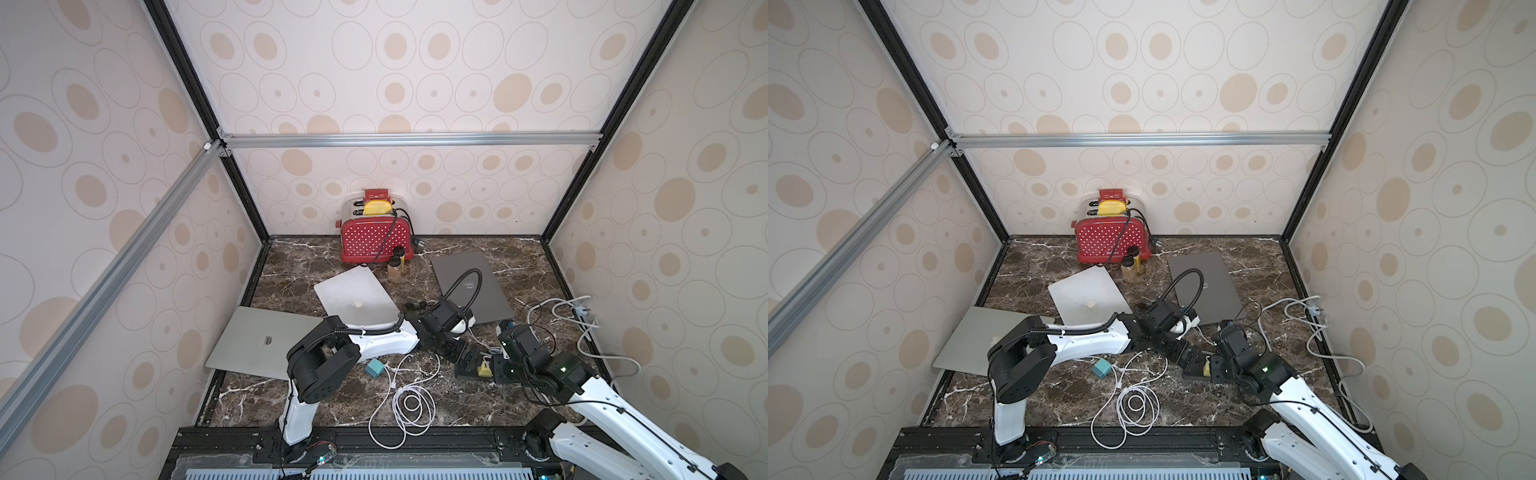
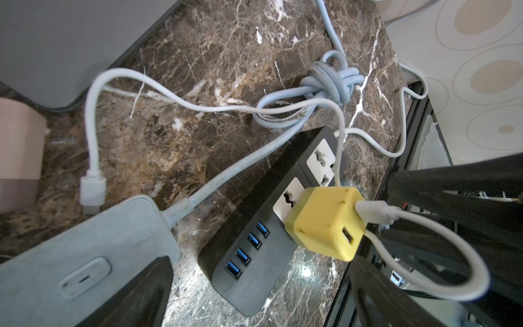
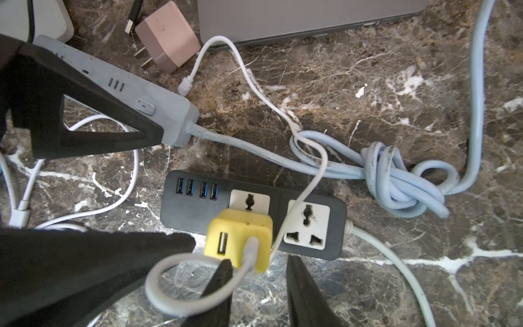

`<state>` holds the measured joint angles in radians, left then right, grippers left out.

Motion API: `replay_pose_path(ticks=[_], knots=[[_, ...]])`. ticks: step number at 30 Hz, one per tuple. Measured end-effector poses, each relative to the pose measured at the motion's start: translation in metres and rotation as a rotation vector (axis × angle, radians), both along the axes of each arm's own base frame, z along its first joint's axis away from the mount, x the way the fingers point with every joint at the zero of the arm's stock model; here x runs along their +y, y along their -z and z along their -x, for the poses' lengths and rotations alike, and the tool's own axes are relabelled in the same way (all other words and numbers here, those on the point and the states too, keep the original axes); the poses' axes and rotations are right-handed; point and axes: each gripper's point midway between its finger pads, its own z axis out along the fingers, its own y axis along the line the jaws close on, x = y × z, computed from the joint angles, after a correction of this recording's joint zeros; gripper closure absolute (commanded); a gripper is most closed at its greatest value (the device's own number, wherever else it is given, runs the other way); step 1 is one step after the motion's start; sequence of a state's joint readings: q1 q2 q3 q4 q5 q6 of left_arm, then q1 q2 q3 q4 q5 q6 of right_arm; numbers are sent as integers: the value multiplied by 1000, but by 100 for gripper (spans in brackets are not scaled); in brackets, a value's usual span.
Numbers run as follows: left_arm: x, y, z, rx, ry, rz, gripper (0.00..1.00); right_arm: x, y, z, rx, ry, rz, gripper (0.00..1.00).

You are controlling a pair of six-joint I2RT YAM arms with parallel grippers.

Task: Unplug the laptop charger
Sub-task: Move the socket to the center of the board.

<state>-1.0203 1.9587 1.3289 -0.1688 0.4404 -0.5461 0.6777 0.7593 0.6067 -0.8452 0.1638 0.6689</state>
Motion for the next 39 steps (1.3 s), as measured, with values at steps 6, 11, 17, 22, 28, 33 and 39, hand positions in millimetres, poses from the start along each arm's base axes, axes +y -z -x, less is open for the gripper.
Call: replay_pose_path(ticks=[6,11,17,22,28,33,39], knots=[[-4,1,1,11,-2,13,1,-4,0,1,-55,23,-30,71],[-8,4,0,19,-3,18,1,-5,0,0,-109,35,-76,69],[-12,8,4,34,4,18,1,-3,1,-3,-125,37,-86,68],[-12,9,5,39,5,16,1,-1,6,-6,-136,37,-96,70],[-12,9,5,39,4,15,1,0,7,-7,-161,37,-117,71],[-12,10,5,43,-1,13,1,2,9,-8,-205,37,-154,74],[-13,10,3,40,-9,-3,1,3,8,-10,-229,32,-173,81]])
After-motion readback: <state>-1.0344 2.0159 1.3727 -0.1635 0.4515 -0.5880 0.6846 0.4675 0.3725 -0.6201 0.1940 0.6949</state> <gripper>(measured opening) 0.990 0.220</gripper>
